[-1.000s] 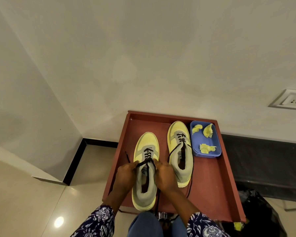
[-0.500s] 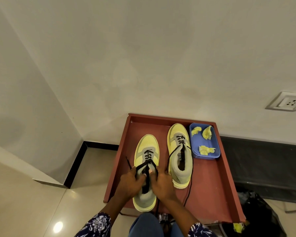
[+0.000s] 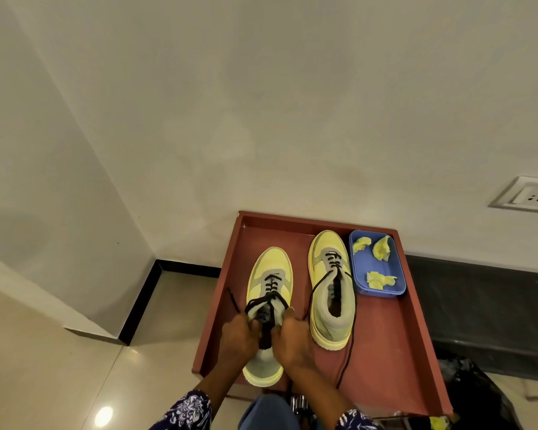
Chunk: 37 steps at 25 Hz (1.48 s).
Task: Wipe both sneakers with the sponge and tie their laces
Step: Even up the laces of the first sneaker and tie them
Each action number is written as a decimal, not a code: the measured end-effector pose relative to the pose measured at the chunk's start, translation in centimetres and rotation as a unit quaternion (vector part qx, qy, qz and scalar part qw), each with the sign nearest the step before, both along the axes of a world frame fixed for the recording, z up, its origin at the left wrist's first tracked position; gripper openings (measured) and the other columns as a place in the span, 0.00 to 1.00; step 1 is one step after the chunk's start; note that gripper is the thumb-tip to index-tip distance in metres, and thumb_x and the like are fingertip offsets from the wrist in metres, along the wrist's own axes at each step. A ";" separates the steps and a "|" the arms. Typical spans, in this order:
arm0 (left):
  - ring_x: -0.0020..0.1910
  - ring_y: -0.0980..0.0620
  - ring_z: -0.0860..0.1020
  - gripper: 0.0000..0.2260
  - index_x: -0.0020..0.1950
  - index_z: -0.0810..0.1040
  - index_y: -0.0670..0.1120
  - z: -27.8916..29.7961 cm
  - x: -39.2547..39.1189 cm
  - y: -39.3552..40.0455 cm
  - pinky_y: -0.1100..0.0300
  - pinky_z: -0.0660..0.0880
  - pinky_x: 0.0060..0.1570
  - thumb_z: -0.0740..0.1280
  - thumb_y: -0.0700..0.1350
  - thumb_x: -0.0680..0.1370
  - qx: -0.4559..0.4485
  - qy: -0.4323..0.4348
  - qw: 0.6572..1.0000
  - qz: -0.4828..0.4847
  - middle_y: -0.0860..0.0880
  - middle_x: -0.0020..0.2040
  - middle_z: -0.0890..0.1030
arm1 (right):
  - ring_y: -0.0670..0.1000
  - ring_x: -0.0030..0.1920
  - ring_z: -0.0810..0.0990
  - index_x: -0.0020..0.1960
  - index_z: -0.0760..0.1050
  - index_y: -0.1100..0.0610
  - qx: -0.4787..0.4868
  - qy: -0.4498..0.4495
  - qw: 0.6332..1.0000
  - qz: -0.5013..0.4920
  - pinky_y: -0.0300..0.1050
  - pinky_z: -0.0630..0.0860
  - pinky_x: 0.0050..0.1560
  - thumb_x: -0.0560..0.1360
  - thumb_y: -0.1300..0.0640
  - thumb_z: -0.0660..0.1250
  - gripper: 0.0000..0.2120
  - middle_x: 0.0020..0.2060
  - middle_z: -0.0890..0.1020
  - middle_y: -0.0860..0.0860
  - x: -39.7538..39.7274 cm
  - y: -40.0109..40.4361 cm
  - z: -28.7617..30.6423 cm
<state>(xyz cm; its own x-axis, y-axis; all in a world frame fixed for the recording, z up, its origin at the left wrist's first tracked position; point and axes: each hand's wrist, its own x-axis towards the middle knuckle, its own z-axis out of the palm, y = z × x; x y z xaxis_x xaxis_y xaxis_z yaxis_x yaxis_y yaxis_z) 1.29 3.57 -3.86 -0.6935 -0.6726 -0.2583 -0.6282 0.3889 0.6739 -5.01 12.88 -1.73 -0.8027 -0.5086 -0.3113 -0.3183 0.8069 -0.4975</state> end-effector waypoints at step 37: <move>0.46 0.42 0.75 0.09 0.54 0.73 0.35 2.7 -4.2 -4.7 0.56 0.70 0.42 0.62 0.38 0.76 -0.116 0.100 0.984 0.090 0.38 0.51 0.74 | 0.60 0.54 0.77 0.59 0.70 0.63 -0.115 -0.054 0.992 -0.017 0.45 0.71 0.49 0.79 0.55 0.57 0.14 0.52 0.80 0.60 -6.8 -3.3 0.9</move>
